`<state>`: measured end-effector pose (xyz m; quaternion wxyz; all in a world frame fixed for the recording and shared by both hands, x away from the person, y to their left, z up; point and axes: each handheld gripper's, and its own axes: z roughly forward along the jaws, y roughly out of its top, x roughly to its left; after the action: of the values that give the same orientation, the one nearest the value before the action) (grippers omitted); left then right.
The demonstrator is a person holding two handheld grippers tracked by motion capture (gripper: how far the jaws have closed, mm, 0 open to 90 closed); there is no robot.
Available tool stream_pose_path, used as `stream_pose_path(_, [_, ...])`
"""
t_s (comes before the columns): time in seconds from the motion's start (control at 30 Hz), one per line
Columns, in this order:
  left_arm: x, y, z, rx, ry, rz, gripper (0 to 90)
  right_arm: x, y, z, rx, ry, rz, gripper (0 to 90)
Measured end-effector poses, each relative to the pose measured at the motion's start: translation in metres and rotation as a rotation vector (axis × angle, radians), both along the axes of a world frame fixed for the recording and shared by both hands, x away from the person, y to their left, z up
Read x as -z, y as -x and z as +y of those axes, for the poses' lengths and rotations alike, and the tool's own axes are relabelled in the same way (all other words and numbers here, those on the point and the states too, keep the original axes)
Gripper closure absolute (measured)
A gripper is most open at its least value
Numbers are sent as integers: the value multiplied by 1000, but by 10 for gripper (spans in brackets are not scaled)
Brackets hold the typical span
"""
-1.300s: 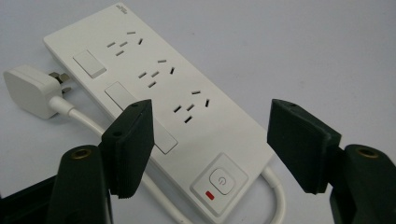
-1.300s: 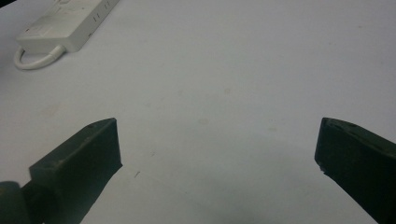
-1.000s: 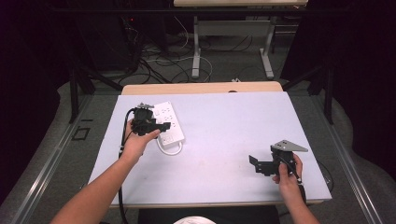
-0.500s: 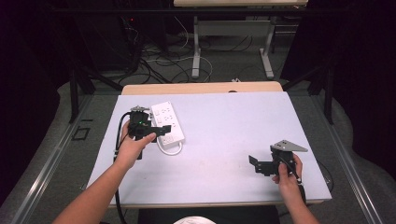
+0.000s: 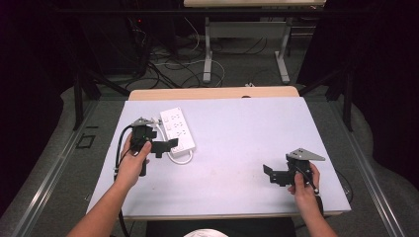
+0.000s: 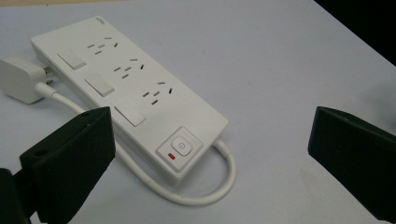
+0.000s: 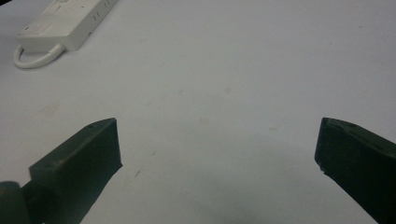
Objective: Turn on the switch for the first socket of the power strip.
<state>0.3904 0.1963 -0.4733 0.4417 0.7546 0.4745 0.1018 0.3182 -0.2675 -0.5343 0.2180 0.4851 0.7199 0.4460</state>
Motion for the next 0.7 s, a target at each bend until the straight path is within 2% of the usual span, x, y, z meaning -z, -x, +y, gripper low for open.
stream_pose_path(0.17, [-2,11,5,3,-15,-15,8,0,0,0,-2,2,2,0])
stream_pose_path(0.33, [-3,19,14,-12,8,-24,9,0,0,0,0,-3,2,0])
stream_pose_path(0.7, [-2,36,54,-103,66,-39,15,0,0,-2,4,-1,4,0])
